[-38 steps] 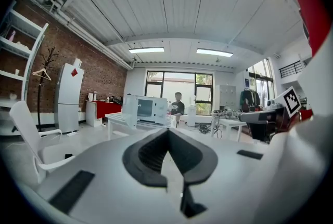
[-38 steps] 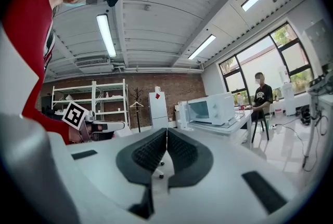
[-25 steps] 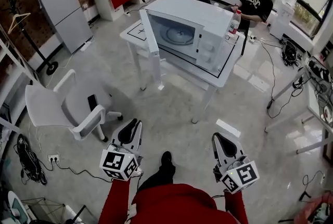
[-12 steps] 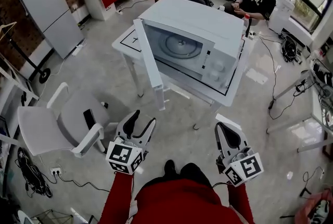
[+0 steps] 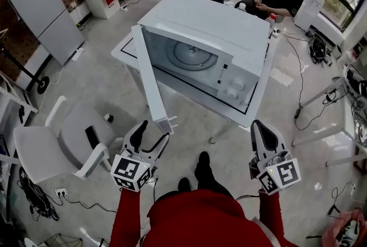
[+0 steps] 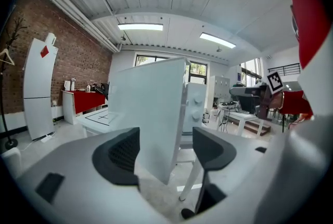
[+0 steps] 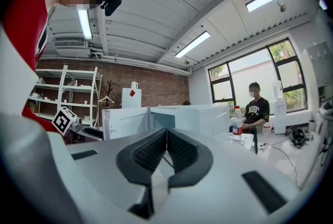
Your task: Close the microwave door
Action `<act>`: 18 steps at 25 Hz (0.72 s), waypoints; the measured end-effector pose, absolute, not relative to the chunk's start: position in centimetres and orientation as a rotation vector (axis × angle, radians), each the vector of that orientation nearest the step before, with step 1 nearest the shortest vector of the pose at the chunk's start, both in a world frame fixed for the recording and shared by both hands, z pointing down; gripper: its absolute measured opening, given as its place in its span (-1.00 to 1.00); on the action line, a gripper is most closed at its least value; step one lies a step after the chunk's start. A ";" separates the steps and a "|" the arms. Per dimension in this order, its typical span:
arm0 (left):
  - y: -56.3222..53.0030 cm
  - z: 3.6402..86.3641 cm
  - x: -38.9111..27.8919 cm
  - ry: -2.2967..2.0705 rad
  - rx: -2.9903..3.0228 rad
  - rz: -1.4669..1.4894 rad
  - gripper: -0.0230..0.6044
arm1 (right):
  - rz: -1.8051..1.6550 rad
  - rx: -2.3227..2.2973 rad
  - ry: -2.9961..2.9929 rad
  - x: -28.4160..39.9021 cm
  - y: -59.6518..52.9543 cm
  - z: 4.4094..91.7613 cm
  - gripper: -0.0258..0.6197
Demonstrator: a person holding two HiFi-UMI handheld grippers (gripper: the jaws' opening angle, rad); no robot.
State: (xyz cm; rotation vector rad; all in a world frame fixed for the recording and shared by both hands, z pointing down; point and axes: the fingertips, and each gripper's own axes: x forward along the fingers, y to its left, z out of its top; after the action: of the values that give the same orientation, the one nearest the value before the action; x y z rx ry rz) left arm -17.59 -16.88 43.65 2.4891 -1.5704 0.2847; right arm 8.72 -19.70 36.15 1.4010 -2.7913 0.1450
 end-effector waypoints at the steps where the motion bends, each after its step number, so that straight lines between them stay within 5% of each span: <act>1: -17.0 43.7 -17.5 -1.560 2.494 0.293 0.08 | 0.138 1.411 -2.788 9.1 -20.5 36.0 -0.88; 18: -19.0 44.1 -12.4 -1.282 2.635 0.360 0.08 | 0.216 1.474 -2.765 11.4 -26.8 36.3 -0.88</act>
State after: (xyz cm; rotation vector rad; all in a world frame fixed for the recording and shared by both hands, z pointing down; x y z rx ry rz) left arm -12.35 -18.98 44.15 2.6355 -1.2823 0.3603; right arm 11.43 -26.83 36.26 1.4736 -2.7654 0.2165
